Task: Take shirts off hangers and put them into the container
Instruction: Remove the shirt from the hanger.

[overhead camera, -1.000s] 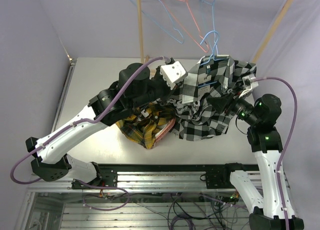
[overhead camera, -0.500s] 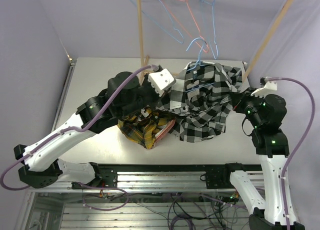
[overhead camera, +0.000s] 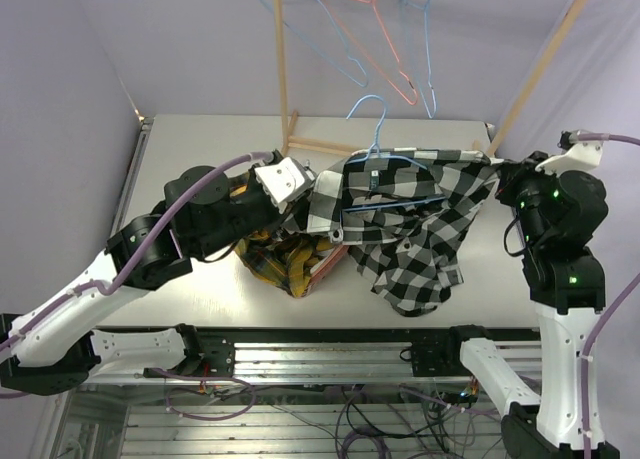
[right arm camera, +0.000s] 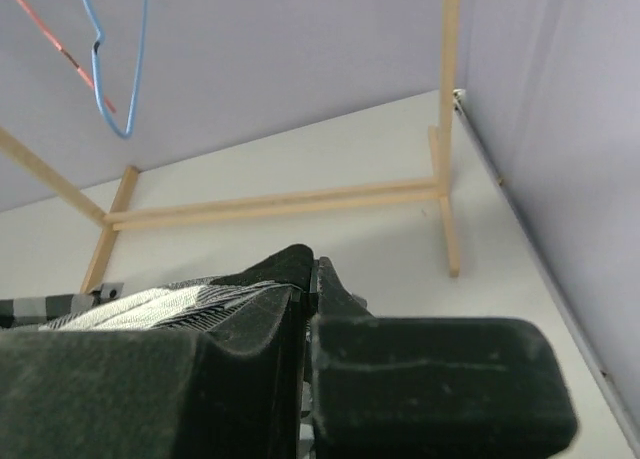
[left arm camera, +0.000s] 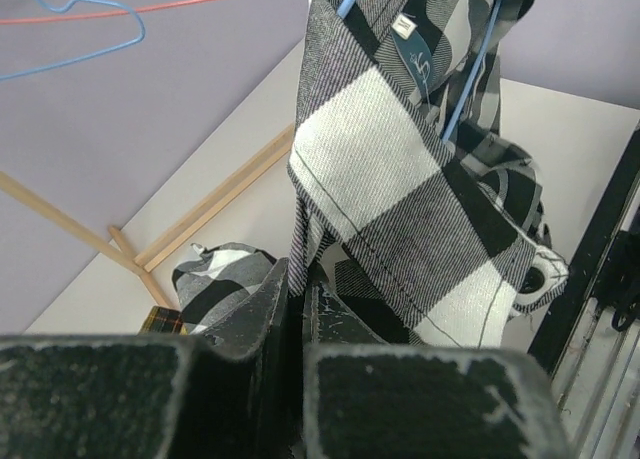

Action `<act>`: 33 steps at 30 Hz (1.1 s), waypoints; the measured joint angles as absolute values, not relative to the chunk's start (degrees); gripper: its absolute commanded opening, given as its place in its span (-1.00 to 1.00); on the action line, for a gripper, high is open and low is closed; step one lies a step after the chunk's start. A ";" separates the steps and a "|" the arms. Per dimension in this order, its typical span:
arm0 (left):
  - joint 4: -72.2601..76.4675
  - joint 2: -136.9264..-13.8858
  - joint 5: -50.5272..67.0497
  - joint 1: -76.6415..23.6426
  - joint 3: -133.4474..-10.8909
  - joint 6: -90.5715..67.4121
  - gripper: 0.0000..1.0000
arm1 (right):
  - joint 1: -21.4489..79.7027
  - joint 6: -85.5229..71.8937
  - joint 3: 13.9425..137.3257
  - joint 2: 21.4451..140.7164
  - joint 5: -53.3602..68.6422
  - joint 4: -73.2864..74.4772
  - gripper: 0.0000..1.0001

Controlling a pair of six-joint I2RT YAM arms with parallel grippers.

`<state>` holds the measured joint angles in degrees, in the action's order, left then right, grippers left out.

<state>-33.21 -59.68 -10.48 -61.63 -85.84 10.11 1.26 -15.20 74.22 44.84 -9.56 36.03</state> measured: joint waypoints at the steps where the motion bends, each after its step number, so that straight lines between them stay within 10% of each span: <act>1: -33.23 -59.33 -10.28 -61.63 -85.49 10.11 -0.86 | 1.30 -14.90 75.20 45.58 -10.15 36.18 -1.00; 33: -29.87 -54.11 -3.92 -61.87 -77.91 11.46 -0.86 | 2.33 -12.64 90.41 55.40 -13.02 37.41 -1.00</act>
<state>-29.87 -54.11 -3.92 -61.87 -77.91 11.46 2.33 -12.64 90.41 55.40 -13.02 37.41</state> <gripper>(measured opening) 0.122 0.009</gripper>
